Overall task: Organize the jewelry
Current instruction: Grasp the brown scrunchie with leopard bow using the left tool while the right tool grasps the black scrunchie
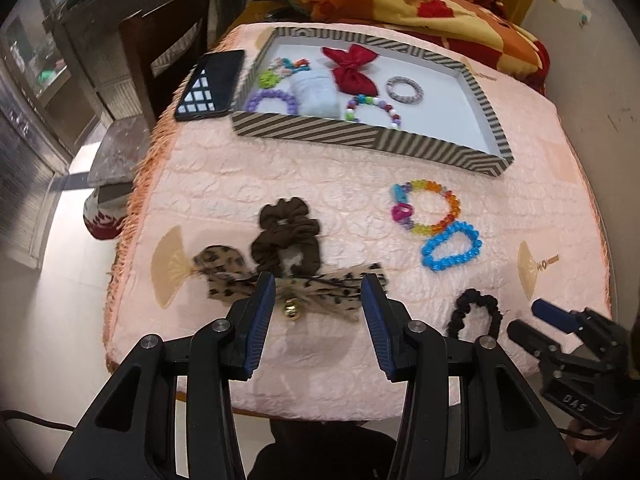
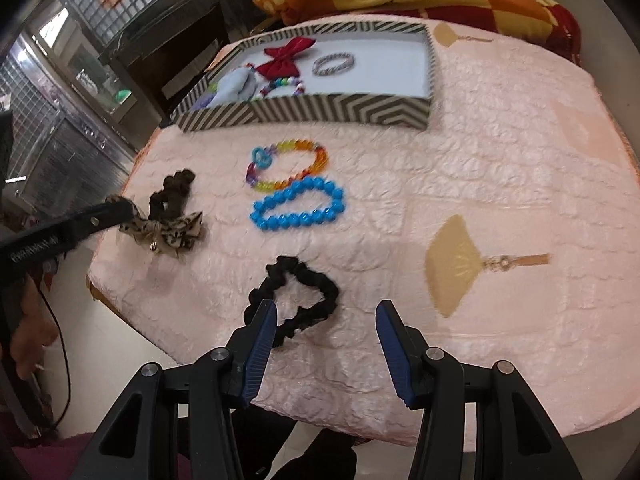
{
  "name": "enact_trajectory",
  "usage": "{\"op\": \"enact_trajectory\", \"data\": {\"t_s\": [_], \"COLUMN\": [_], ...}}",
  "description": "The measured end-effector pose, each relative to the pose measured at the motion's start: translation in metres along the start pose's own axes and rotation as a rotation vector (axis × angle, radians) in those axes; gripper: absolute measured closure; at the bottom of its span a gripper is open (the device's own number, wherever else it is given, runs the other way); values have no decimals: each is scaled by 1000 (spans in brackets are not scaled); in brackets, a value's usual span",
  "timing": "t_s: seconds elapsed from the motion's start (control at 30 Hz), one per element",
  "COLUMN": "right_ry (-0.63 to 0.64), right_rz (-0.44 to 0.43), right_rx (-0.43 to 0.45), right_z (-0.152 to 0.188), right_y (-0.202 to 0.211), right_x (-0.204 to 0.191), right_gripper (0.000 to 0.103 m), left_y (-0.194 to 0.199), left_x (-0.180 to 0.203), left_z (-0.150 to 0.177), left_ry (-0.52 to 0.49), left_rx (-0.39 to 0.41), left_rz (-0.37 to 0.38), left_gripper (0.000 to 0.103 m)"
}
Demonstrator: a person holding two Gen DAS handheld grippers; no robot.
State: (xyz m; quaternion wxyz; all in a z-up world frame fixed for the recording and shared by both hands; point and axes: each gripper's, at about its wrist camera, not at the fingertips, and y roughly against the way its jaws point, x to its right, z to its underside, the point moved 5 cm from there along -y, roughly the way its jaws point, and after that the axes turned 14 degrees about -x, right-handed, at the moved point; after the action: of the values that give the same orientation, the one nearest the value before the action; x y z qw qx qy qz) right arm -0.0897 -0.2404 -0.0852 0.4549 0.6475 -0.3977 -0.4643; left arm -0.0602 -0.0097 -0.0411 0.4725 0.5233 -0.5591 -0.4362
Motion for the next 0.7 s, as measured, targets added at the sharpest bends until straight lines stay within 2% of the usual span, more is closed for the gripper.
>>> {"op": "enact_trajectory", "data": {"t_s": [0.23, 0.3, 0.33, 0.47, 0.7], "right_ry": [0, 15, 24, 33, 35], "right_rz": [41, 73, 88, 95, 84], "right_rx": [-32, -20, -22, -15, -25], "right_z": [-6, -8, -10, -17, -19], "right_y": [-28, -28, -28, -25, -27], "right_x": [2, 3, 3, 5, 5], "right_gripper": [55, 62, 70, 82, 82], "left_y": [-1, -5, -6, -12, -16], "left_x": [-39, -49, -53, -60, -53], "left_z": [9, 10, 10, 9, -6], "left_ry": [60, 83, 92, 120, 116], "left_rx": [-21, -35, -41, -57, -52], "left_rz": [29, 30, 32, 39, 46], "left_gripper": [53, 52, 51, 51, 50]}}
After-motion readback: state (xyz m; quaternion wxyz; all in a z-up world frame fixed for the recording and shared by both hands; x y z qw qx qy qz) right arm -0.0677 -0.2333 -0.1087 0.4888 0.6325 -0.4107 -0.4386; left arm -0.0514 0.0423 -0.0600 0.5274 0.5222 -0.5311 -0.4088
